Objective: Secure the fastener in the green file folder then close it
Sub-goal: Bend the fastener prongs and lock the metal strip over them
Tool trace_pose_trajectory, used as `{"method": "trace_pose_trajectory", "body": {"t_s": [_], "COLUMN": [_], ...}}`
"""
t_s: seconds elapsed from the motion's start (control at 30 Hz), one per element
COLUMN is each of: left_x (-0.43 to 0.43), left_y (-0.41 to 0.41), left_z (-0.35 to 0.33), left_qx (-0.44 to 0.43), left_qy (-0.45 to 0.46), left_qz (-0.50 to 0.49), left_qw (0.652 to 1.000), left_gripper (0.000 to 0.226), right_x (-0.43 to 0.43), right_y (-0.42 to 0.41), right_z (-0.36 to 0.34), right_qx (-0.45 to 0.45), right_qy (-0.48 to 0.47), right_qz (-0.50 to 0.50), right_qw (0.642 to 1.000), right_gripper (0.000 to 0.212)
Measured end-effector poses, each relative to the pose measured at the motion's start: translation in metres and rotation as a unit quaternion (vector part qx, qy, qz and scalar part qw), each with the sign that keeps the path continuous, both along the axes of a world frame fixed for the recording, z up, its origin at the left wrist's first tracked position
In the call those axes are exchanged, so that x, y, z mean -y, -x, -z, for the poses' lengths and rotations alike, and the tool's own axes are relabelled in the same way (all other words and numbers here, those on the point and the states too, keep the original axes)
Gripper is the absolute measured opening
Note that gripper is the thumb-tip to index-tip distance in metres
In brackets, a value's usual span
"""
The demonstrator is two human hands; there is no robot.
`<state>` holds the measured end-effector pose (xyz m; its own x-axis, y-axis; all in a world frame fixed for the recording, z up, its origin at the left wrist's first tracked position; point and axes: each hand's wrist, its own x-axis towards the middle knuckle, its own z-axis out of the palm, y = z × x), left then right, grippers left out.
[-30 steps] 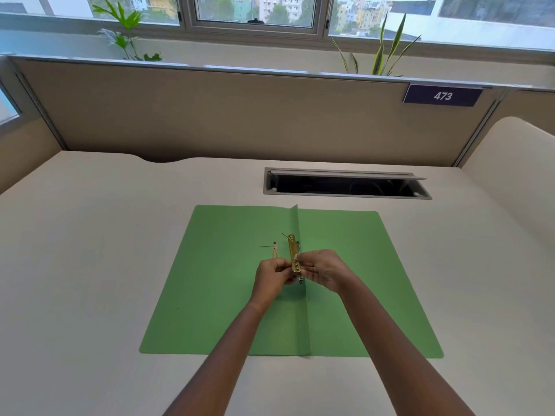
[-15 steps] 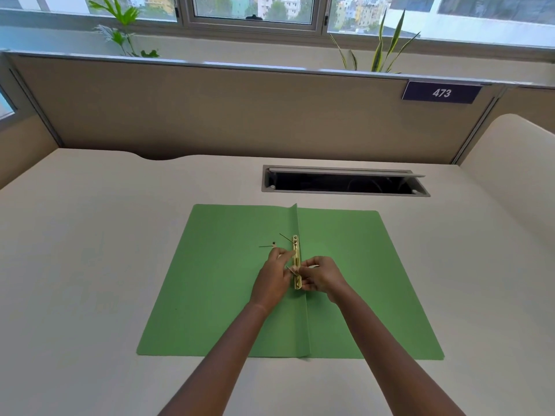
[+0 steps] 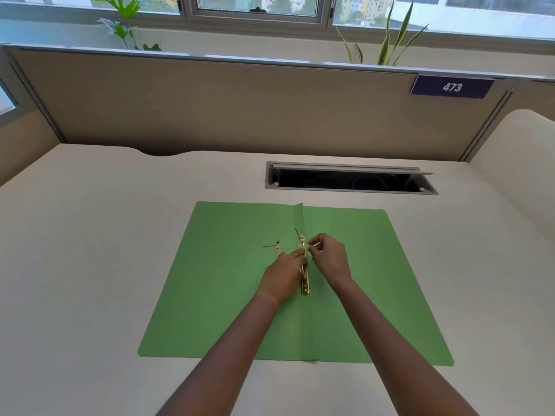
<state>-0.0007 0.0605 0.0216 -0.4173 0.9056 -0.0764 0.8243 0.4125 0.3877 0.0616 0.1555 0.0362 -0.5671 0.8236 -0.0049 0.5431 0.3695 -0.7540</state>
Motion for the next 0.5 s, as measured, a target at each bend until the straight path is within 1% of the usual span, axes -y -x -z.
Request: {"method": "trace_pose_trajectory", "body": {"t_s": [0.07, 0.17, 0.3, 0.4, 0.5], "left_x": [-0.003, -0.009, -0.014, -0.014, -0.014], "left_y": [-0.003, -0.007, -0.012, -0.013, -0.014], "left_z": [-0.003, -0.006, -0.007, -0.008, -0.008], "left_qx": [-0.033, -0.064, -0.081, -0.084, -0.088], "left_qy": [0.024, 0.042, 0.049, 0.056, 0.070], "left_qz": [0.002, -0.008, -0.014, -0.012, -0.010], "left_qw": [0.999, 0.997, 0.995, 0.995, 0.994], "left_gripper": [0.031, 0.034, 0.039, 0.042, 0.036], "right_x": [-0.003, -0.007, -0.014, -0.021, -0.028], "right_y": [0.006, 0.014, 0.019, 0.022, 0.025], "right_z": [0.002, 0.005, 0.012, 0.016, 0.018], "right_qx": [0.001, 0.013, 0.008, -0.004, -0.025], "right_qy": [-0.019, -0.032, -0.033, -0.016, 0.024], "right_qz": [-0.013, -0.032, -0.038, -0.023, 0.008], "right_qw": [1.000, 0.999, 0.999, 1.000, 0.999], "right_gripper": [0.021, 0.024, 0.015, 0.013, 0.013]}}
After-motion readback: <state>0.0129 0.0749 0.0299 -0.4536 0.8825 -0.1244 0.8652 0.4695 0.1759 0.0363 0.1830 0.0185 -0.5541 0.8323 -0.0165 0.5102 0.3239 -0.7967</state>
